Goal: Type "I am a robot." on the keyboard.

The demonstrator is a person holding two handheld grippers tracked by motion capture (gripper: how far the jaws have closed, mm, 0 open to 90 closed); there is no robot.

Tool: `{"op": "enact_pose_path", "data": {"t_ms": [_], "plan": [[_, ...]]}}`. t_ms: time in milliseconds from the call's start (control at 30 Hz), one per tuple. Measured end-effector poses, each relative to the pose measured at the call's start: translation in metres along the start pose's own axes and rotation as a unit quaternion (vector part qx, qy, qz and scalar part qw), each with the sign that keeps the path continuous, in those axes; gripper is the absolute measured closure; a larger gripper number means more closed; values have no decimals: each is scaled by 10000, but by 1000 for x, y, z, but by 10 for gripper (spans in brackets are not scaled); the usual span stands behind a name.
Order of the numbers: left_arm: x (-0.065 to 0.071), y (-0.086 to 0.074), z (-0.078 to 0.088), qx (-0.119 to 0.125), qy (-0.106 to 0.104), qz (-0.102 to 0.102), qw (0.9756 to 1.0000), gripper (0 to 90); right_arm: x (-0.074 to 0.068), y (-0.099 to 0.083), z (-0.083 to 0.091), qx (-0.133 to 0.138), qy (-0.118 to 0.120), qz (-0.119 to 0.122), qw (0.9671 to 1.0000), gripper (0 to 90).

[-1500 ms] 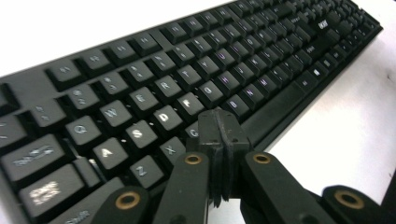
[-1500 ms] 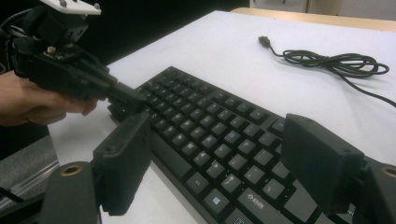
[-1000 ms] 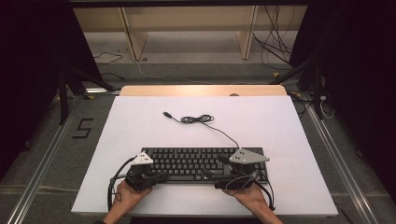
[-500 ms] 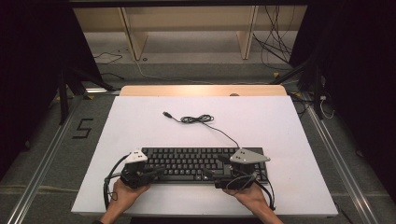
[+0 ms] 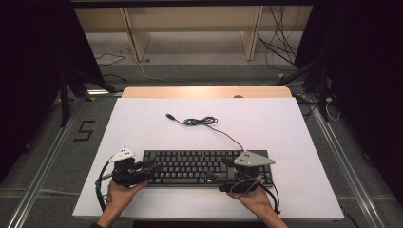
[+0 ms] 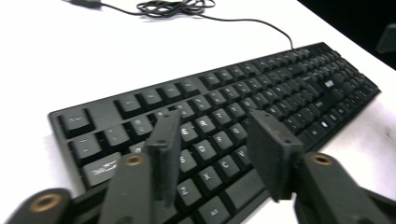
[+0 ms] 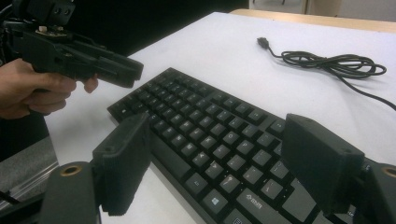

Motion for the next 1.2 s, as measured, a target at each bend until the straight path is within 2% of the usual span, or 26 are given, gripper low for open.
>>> {"op": "enact_pose_path", "data": {"t_ms": [167, 300, 533, 700, 867, 967, 1200], "plan": [[-8, 5, 4, 170, 122, 195, 9996, 465, 0, 0, 0, -9, 3, 3, 10000, 253], [-13, 6, 5, 195, 220, 264, 9992, 477, 0, 0, 0, -11, 4, 5, 10000, 253], [-18, 4, 4, 138, 294, 268, 9991, 614, 0, 0, 0, -14, 8, 4, 10000, 252], [-20, 0, 1, -9, 341, 166, 9993, 754, -1, 0, -1, -11, 10, 0, 10000, 252], [-21, -4, -3, -151, 388, 74, 9991, 850, -1, 0, 0, -1, 11, 5, 10000, 252], [-21, -7, -6, -237, 406, 44, 9989, 883, -1, 0, 0, 6, 9, 3, 10000, 252], [-22, -12, -10, -410, 452, -24, 9981, 889, -1, 0, 0, 8, 4, 6, 10000, 252]]}}
Point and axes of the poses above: each handheld gripper's, and its own axes: z roughly backward along the jaws, y roughly out of its top, x roughly to its right, the point moved 10 cm from there along -z, roughly forward along the jaws, and after that the axes turned 3 degrees about z, right-handed, at the moved point
